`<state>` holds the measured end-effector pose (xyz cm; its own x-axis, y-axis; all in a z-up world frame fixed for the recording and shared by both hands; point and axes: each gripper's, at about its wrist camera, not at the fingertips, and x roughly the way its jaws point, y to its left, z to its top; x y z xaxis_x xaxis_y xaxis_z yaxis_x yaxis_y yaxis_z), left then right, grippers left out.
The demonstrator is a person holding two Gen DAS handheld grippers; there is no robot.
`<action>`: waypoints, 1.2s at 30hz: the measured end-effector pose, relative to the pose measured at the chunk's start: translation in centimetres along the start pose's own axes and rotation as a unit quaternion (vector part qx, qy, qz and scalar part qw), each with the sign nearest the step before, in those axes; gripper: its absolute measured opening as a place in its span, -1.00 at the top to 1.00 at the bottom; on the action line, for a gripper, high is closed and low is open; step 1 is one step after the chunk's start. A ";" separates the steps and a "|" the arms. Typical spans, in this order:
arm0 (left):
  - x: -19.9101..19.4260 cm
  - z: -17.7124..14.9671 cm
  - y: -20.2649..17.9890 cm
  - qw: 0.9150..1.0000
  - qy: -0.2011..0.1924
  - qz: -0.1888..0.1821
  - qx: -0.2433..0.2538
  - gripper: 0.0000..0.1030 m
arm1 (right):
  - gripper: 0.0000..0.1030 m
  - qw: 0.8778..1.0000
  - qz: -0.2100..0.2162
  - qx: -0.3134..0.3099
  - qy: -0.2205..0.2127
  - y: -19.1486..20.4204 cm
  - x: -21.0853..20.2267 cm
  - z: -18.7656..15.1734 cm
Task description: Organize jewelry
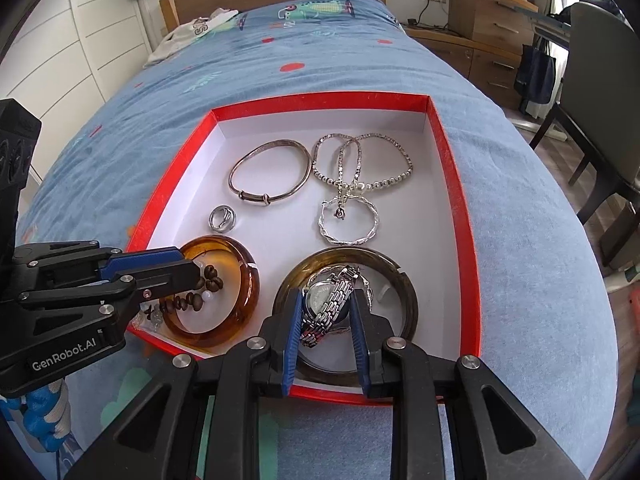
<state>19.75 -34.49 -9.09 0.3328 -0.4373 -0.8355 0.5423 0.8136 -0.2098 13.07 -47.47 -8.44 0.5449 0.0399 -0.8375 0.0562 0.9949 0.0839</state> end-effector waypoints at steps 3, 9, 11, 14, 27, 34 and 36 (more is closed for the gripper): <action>-0.3 -0.1 0.0 1.000 -0.003 -0.001 -0.003 0.58 | 0.50 1.000 -0.002 0.002 -0.001 0.1 -0.3 0.0; -1.9 -0.4 -0.2 1.000 -0.013 0.002 0.000 0.53 | 0.35 1.000 -0.008 0.008 -0.007 0.3 -1.1 -0.1; -2.7 -0.5 -0.3 1.000 -0.018 0.003 -0.001 0.52 | 0.31 1.000 -0.008 0.011 -0.012 0.4 -1.6 -0.1; -4.2 -0.8 -0.4 1.000 -0.029 0.008 -0.005 0.50 | 0.25 1.000 -0.007 0.018 -0.024 0.6 -2.8 -0.1; -13.2 -4.6 3.2 0.989 -0.090 0.104 -0.050 0.12 | -0.16 0.996 0.030 0.031 -0.074 6.3 -8.5 -1.1; -17.5 -8.4 6.8 0.979 -0.098 0.157 -0.090 0.01 | -0.49 0.995 0.039 0.018 -0.093 10.6 -11.1 -2.1; -18.7 -9.4 7.7 0.975 -0.102 0.168 -0.102 0.01 | -0.57 0.994 0.038 0.015 -0.098 11.5 -11.7 -2.4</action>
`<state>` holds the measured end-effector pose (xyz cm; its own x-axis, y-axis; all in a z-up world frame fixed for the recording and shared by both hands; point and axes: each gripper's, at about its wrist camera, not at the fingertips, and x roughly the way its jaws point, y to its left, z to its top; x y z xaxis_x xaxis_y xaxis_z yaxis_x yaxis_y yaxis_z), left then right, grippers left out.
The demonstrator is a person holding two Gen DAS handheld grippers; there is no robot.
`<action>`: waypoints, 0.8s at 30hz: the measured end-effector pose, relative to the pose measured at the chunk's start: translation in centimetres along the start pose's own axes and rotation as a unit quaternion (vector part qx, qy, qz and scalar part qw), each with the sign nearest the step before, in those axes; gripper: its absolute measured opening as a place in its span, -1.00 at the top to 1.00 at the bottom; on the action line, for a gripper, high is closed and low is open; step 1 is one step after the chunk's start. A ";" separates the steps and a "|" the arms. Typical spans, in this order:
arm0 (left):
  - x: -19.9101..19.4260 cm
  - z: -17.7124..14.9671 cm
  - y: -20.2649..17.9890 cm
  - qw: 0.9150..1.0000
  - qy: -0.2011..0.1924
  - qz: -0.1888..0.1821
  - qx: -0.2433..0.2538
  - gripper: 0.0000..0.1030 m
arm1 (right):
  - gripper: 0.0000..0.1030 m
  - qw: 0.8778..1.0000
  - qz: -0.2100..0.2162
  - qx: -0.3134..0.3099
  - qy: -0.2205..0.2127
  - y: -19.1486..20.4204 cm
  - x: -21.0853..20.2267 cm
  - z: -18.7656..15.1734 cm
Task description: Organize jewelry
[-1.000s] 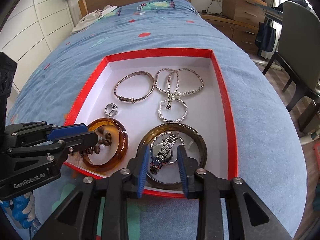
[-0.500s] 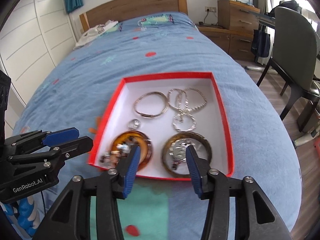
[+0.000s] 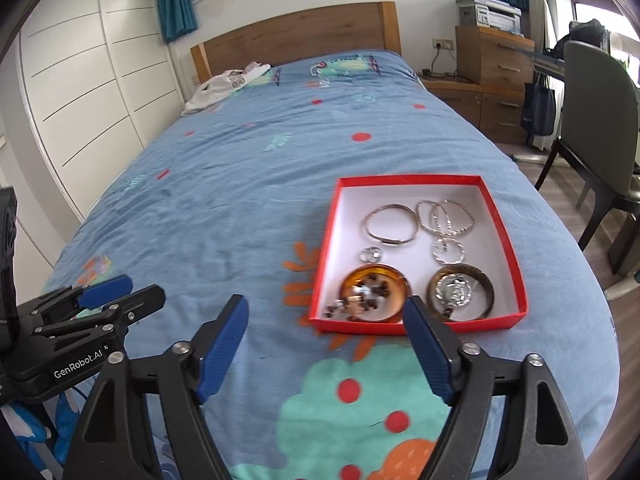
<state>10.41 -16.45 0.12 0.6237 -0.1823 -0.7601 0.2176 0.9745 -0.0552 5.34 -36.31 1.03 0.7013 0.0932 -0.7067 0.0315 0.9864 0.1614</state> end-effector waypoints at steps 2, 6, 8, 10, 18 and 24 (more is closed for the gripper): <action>-1.0 -0.6 1.3 1.000 -0.002 0.010 -0.011 -0.04 | -0.64 1.000 -0.001 -0.002 -0.003 1.1 -0.5 -0.3; -2.9 -1.6 3.6 0.999 -0.011 0.026 -0.028 -0.13 | -0.73 1.000 -0.002 -0.007 -0.004 3.0 -1.1 -0.9; -3.7 -2.1 4.3 0.999 -0.016 0.035 -0.032 -0.14 | -0.84 1.000 -0.005 -0.014 -0.005 4.0 -1.4 -1.2; -4.5 -2.6 5.1 0.998 -0.025 0.043 -0.036 -0.15 | -0.96 1.000 -0.010 -0.022 -0.009 5.1 -1.7 -1.5; -7.4 -4.1 7.5 0.995 -0.053 0.076 -0.041 -0.15 | -0.99 0.999 -0.015 -0.040 -0.032 8.5 -3.4 -2.3; -8.8 -5.0 9.1 0.992 -0.069 0.088 -0.051 -0.14 | -0.99 0.997 -0.020 -0.048 -0.049 10.1 -4.4 -2.7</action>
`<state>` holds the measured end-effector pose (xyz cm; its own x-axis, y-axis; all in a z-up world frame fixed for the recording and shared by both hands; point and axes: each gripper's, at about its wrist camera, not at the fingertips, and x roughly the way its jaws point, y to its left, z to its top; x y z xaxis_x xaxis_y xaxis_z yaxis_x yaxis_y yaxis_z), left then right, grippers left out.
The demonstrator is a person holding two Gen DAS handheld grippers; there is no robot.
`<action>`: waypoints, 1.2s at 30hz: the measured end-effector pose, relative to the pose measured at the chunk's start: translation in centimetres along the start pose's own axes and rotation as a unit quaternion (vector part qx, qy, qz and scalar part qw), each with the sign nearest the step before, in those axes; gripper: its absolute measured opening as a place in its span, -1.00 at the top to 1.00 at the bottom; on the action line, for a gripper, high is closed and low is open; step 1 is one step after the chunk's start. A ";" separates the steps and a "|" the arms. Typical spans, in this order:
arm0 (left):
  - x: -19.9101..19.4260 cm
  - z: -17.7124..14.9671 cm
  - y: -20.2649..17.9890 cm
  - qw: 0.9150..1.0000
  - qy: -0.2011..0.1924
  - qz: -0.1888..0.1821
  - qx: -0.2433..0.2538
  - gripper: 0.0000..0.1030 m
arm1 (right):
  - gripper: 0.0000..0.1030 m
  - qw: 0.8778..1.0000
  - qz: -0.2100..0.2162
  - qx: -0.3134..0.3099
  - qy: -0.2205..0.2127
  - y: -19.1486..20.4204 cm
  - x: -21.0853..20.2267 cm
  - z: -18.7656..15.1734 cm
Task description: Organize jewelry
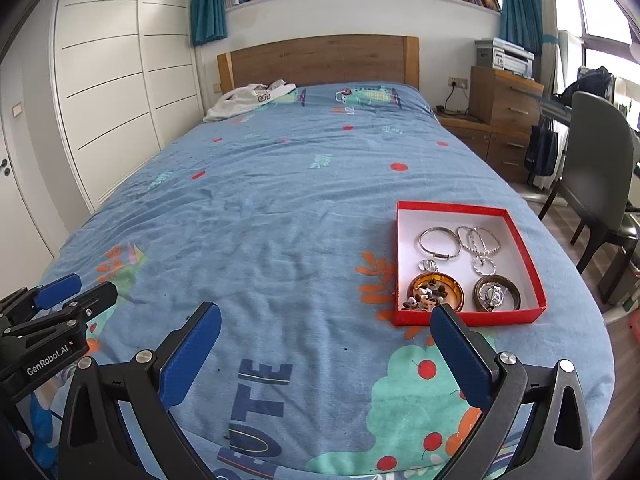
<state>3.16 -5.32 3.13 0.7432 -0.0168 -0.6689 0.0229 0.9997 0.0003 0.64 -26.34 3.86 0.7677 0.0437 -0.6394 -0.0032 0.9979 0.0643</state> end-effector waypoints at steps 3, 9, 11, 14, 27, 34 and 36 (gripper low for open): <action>-0.3 -0.2 0.8 1.000 -0.003 0.009 -0.006 -0.14 | -0.99 1.000 -0.003 -0.006 -0.005 0.7 -0.4 -0.1; -0.7 -0.5 1.2 1.000 -0.006 0.015 -0.008 -0.15 | -0.99 1.000 -0.005 -0.019 -0.011 1.9 -0.9 -0.4; -0.9 -0.6 1.2 1.000 -0.007 0.012 -0.007 -0.15 | -0.99 1.000 -0.006 -0.022 -0.014 2.0 -1.0 -0.5; -1.2 -0.7 0.8 1.000 -0.010 0.011 -0.003 -0.15 | -0.99 1.000 -0.008 -0.022 -0.019 1.9 -1.2 -0.5; -0.6 -1.1 -0.7 1.000 -0.001 0.001 0.012 -0.15 | -0.99 0.999 -0.031 0.001 -0.017 -0.6 -0.9 -1.3; 0.3 -1.4 -1.2 1.000 0.010 -0.007 0.017 -0.15 | -0.99 0.999 -0.043 0.005 -0.011 -1.7 -0.5 -1.9; 0.5 -1.6 -1.3 1.000 0.012 -0.009 0.019 -0.15 | -0.99 0.999 -0.045 0.007 -0.008 -1.9 -0.3 -2.0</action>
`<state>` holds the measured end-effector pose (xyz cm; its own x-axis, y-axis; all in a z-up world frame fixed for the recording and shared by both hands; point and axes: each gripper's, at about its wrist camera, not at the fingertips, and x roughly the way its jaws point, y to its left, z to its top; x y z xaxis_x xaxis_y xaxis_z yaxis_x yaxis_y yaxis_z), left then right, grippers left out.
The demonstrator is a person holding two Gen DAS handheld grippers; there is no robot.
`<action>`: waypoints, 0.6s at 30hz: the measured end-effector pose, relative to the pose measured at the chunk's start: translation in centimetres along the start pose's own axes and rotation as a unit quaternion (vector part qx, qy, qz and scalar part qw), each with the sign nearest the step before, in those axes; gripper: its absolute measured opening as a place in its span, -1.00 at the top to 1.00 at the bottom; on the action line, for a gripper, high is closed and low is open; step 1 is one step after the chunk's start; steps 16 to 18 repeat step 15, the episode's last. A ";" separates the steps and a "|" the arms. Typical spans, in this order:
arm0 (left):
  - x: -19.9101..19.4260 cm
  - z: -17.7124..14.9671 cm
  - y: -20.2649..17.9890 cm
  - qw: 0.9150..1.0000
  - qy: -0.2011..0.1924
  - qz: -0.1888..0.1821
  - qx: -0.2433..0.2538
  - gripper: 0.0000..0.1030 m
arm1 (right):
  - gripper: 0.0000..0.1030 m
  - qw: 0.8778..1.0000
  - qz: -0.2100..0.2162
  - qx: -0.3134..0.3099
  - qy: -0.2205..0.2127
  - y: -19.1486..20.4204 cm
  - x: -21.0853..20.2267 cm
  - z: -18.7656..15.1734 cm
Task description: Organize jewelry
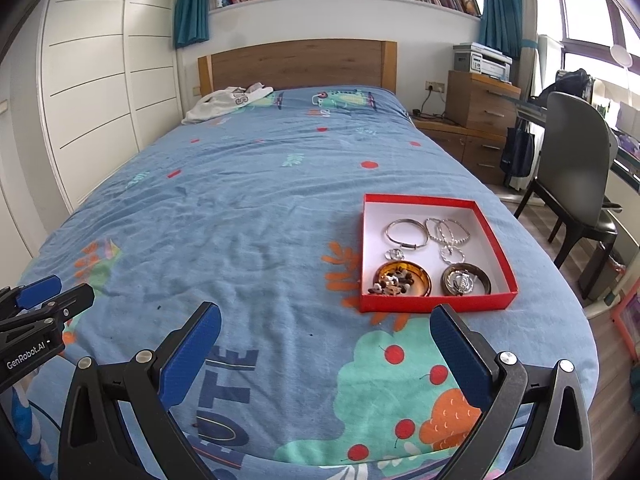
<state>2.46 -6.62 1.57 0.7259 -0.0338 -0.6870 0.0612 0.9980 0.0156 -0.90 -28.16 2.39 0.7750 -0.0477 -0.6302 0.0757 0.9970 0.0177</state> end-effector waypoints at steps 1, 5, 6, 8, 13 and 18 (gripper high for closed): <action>0.1 -0.1 -0.1 1.000 0.001 0.000 0.001 -0.15 | -0.99 1.000 -0.001 0.000 0.001 -0.1 0.0 -0.1; 0.1 -0.2 -0.1 1.000 0.001 -0.001 0.001 -0.15 | -0.99 1.000 -0.005 0.002 0.004 -0.4 0.3 -0.4; 0.1 -0.2 -0.2 1.000 0.001 -0.002 0.001 -0.15 | -0.99 1.000 -0.005 0.003 0.004 -0.5 0.3 -0.5; 0.2 -0.2 -0.2 1.000 0.001 -0.002 0.000 -0.15 | -0.99 1.000 -0.007 0.004 0.005 -0.6 0.3 -0.5; 0.3 -0.3 -0.2 1.000 0.002 -0.003 0.001 -0.15 | -0.99 1.000 -0.009 0.005 0.006 -0.7 0.3 -0.6; 0.2 -0.3 -0.2 1.000 0.003 -0.005 0.000 -0.15 | -0.99 1.000 -0.009 0.006 0.007 -0.8 0.3 -0.6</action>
